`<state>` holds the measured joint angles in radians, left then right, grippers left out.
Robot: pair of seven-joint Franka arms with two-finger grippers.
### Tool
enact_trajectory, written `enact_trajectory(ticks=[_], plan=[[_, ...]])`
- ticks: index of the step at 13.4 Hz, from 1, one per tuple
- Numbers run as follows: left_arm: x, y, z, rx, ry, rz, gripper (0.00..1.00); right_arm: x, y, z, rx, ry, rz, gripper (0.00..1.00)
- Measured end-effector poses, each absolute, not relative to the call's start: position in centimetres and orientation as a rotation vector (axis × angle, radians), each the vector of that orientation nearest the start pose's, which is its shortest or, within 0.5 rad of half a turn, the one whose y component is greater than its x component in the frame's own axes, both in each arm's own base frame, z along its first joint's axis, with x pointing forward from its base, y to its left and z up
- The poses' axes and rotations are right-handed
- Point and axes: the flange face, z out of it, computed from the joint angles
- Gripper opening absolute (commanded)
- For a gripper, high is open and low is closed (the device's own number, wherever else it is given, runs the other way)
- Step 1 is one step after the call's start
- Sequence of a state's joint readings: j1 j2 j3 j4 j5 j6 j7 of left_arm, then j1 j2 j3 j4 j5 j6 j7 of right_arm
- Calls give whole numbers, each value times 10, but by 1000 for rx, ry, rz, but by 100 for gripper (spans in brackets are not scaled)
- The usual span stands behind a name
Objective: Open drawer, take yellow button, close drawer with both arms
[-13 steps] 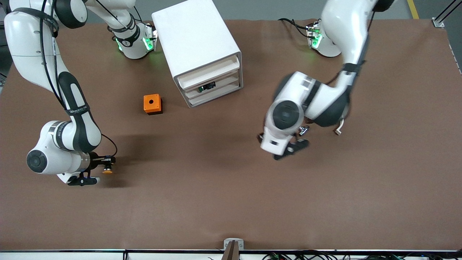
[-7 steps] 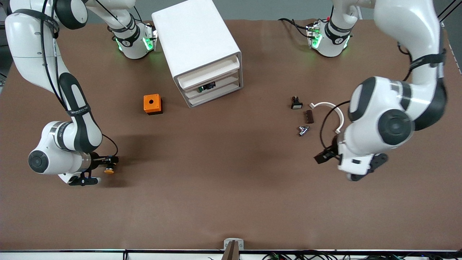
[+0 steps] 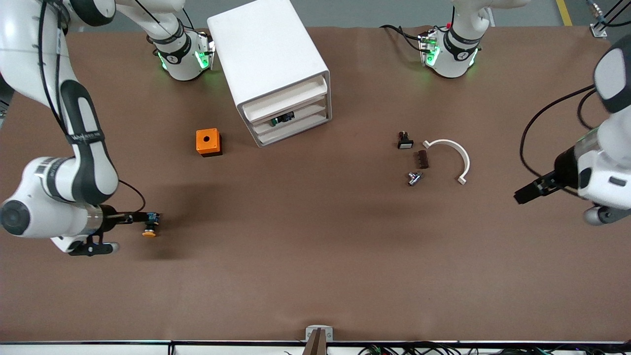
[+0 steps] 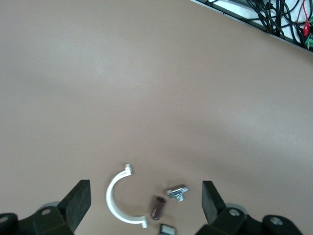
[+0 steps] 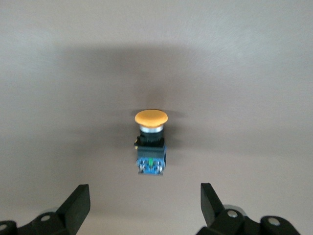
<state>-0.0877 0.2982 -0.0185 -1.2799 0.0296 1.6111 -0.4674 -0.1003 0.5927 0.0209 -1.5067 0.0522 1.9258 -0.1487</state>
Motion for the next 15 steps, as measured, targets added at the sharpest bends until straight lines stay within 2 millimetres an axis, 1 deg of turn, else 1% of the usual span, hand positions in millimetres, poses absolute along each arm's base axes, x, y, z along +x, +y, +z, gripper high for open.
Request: enact_trajectory(ticks=[2,4,5,7,9,10,11,13,15], plan=[[631,-55,604,-3078,-527,-45,100,680,-51,366,-3064,-77,174,100],[618,-47,618,-3082,-478,-35,100,670,-45,419,-3071,-94,118,100],[609,-38,623,-3087,-431,-27,100,663,-41,443,-3072,-103,105,100],[585,-14,632,-3097,-325,-11,100,646,-36,485,-3075,-102,95,100],[559,6,639,-3110,-274,-2,100,629,-32,524,-3080,-19,78,100],[547,12,639,-3116,-265,11,100,620,-28,543,-3082,21,64,100],[536,14,637,-3120,-258,24,100,610,-22,563,-3084,63,38,100],[523,5,639,-3121,-231,23,100,588,-10,597,-3084,137,-3,100],[519,-10,641,-3121,-191,9,100,571,-6,618,-3084,163,-21,100]])
